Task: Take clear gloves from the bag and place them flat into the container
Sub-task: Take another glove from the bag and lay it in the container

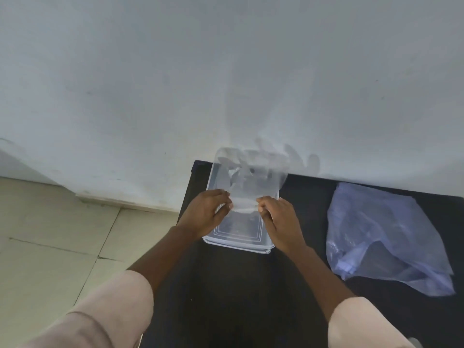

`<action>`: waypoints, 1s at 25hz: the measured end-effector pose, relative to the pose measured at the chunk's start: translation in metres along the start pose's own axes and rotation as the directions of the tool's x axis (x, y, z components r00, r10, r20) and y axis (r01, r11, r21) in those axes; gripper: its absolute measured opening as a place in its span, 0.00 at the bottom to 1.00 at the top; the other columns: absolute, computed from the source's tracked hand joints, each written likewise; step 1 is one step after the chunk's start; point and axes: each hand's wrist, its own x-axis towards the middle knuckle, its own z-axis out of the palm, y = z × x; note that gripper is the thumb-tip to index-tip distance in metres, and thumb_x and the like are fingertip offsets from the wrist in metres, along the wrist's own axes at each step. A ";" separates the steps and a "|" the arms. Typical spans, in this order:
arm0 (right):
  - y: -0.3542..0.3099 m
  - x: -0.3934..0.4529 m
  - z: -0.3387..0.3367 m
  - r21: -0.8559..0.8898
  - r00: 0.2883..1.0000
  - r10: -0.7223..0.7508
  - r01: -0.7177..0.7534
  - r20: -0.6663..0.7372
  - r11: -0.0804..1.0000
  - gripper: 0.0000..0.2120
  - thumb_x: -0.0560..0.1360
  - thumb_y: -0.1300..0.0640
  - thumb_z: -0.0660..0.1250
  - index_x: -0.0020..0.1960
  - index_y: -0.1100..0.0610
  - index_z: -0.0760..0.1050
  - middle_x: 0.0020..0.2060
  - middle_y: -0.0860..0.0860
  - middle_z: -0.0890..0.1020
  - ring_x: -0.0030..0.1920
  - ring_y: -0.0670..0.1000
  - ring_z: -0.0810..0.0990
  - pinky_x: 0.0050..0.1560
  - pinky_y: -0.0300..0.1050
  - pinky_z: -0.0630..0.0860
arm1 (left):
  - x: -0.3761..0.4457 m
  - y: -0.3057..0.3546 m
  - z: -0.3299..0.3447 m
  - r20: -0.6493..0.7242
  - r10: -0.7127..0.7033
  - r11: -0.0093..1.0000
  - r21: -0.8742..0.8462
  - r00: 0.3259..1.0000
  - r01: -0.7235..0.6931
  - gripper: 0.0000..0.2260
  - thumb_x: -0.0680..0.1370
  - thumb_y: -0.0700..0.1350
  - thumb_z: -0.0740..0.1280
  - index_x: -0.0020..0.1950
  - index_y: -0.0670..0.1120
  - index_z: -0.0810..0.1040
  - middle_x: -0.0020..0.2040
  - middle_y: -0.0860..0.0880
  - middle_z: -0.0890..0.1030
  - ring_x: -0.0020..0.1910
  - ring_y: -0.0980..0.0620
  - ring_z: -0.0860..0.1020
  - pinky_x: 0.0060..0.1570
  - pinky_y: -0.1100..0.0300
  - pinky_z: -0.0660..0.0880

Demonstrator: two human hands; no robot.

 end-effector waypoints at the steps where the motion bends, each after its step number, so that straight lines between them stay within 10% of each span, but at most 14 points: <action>1: 0.002 -0.001 0.003 -0.037 1.000 -0.006 0.007 0.027 0.999 0.06 0.79 0.61 0.60 0.47 0.58 0.75 0.46 0.52 0.83 0.43 0.54 0.80 0.56 0.52 0.73 | -0.002 -0.003 0.005 0.036 0.017 0.998 0.062 0.999 -0.019 0.10 0.79 0.45 0.66 0.52 0.42 0.84 0.57 0.42 0.84 0.57 0.43 0.81 0.62 0.53 0.71; 11: 0.004 -0.001 0.009 -0.361 0.956 0.127 -0.024 0.265 0.932 0.07 0.77 0.56 0.63 0.52 0.52 0.80 0.60 0.48 0.81 0.72 0.53 0.68 0.73 0.58 0.56 | -0.004 -0.017 0.019 0.227 0.042 0.943 0.312 0.973 -0.113 0.14 0.81 0.53 0.61 0.54 0.52 0.85 0.67 0.48 0.79 0.73 0.47 0.68 0.76 0.47 0.52; 19: 0.002 0.011 -0.013 -0.512 0.716 0.188 0.267 0.672 0.817 0.17 0.78 0.44 0.54 0.58 0.44 0.80 0.77 0.51 0.61 0.78 0.60 0.47 0.73 0.68 0.42 | -0.001 -0.015 0.012 0.485 -0.025 0.851 0.469 0.874 -0.236 0.31 0.76 0.66 0.44 0.52 0.56 0.86 0.76 0.52 0.68 0.78 0.47 0.57 0.76 0.42 0.41; 25: -0.007 0.020 -0.016 -0.540 0.632 0.262 0.296 0.729 0.788 0.20 0.79 0.43 0.54 0.65 0.46 0.76 0.79 0.53 0.56 0.79 0.61 0.43 0.73 0.67 0.37 | 0.003 -0.009 0.009 0.565 -0.137 0.823 0.522 0.814 -0.224 0.29 0.79 0.66 0.48 0.56 0.54 0.84 0.79 0.51 0.62 0.79 0.46 0.52 0.74 0.42 0.37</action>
